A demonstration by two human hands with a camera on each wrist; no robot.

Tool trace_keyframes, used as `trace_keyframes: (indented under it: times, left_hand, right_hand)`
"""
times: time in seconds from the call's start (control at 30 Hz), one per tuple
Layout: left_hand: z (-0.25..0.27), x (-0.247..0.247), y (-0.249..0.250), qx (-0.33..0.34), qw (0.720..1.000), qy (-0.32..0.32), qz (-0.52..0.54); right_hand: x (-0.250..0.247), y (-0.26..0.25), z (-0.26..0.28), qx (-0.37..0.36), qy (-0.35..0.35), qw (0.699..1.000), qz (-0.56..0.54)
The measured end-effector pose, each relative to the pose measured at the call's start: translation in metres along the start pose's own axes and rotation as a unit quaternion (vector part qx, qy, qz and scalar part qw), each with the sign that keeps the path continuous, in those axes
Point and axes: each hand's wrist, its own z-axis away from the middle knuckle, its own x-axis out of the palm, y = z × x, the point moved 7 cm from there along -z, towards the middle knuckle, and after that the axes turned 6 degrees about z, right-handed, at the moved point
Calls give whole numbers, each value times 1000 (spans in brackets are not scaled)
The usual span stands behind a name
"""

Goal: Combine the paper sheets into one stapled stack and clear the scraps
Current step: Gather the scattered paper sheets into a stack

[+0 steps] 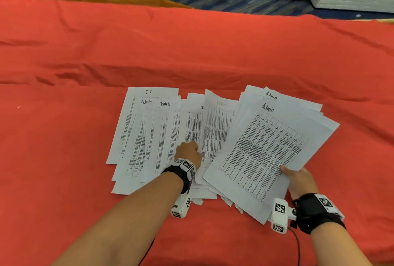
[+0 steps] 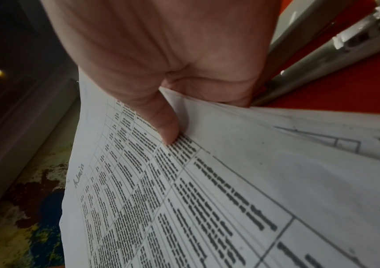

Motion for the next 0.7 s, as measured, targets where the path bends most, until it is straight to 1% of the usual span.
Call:
trace_keyframes:
  times: [0.1, 0.17, 0.3, 0.4, 0.5, 0.57, 0.63, 0.7]
  left_hand:
    - [8, -8, -1, -9, 998, 63, -1]
    - [11, -13, -8, -40, 996, 79, 8]
    - [6, -13, -22, -98, 994, 36, 14]
    - [0, -16, -22, -104, 994, 7, 12]
    - [-4, -17, -18, -98, 994, -18, 40]
    - [-5, -19, -18, -96, 992, 2, 77]
    - [0, -20, -17, -95, 983, 26, 157]
    - [5, -21, -15, -92, 973, 27, 212]
  right_hand:
    - [1, -5, -2, -6, -1, 1000, 0]
    - [1, -6, -2, -3, 0, 1000, 6]
    - [-2, -4, -7, -6, 13, 1000, 5]
    - [6, -10, -1, 10, 15, 1000, 15]
    - [4, -5, -5, 31, 31, 999, 31]
    - [2, -2, -8, 39, 36, 998, 45]
    - [2, -1, -9, 44, 40, 997, 53]
    - [2, -3, -9, 41, 47, 996, 56]
